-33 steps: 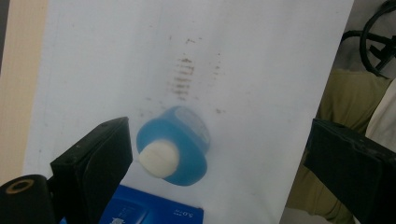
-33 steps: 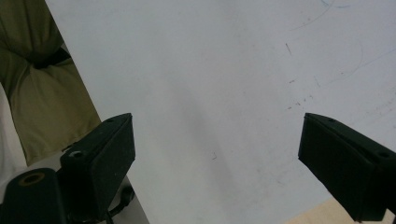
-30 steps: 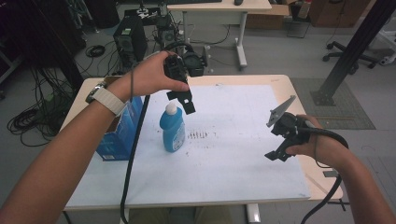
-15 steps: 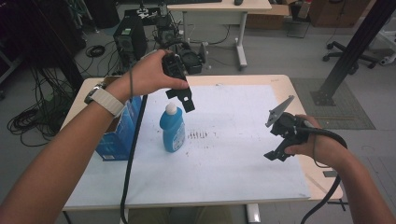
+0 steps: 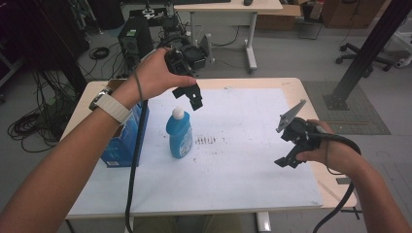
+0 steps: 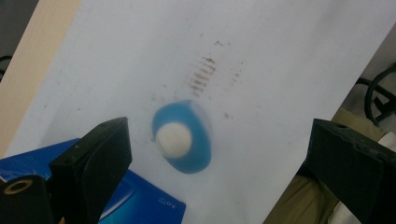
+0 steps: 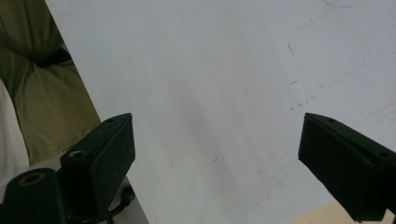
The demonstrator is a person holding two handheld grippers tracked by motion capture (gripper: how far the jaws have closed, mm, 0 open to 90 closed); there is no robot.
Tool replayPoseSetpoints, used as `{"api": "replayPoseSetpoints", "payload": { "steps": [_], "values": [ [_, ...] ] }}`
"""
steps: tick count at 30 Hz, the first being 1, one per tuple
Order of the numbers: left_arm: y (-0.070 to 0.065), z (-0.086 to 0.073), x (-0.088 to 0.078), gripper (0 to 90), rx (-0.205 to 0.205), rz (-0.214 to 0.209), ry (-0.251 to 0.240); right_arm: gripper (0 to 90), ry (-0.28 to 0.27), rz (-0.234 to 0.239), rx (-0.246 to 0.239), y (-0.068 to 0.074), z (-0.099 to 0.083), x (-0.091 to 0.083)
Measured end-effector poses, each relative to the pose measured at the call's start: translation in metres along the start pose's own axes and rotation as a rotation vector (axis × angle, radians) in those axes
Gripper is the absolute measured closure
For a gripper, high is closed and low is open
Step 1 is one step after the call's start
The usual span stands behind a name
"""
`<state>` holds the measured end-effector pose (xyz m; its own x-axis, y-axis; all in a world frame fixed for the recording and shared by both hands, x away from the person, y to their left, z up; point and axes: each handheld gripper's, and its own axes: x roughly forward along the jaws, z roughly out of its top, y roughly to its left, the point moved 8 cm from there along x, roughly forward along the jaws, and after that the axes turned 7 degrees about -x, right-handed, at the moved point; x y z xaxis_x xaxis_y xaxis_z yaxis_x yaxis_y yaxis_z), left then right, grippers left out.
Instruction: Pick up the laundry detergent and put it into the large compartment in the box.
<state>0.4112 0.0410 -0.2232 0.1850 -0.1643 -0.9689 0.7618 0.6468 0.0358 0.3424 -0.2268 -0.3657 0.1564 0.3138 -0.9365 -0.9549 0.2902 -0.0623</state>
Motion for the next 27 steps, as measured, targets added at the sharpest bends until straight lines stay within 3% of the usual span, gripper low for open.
{"api": "replayPoseSetpoints", "payload": {
  "steps": [15, 27],
  "values": [
    [0.014, -0.004, -0.005, 7.4, -0.160, 0.018, -0.005, 11.0, -0.005, -0.002, 0.000, 0.001, -0.001, 0.000],
    [0.020, -0.006, -0.003, 7.3, -0.212, 0.014, -0.021, 11.0, -0.002, -0.001, 0.001, 0.000, 0.000, 0.000]
  ]
}}
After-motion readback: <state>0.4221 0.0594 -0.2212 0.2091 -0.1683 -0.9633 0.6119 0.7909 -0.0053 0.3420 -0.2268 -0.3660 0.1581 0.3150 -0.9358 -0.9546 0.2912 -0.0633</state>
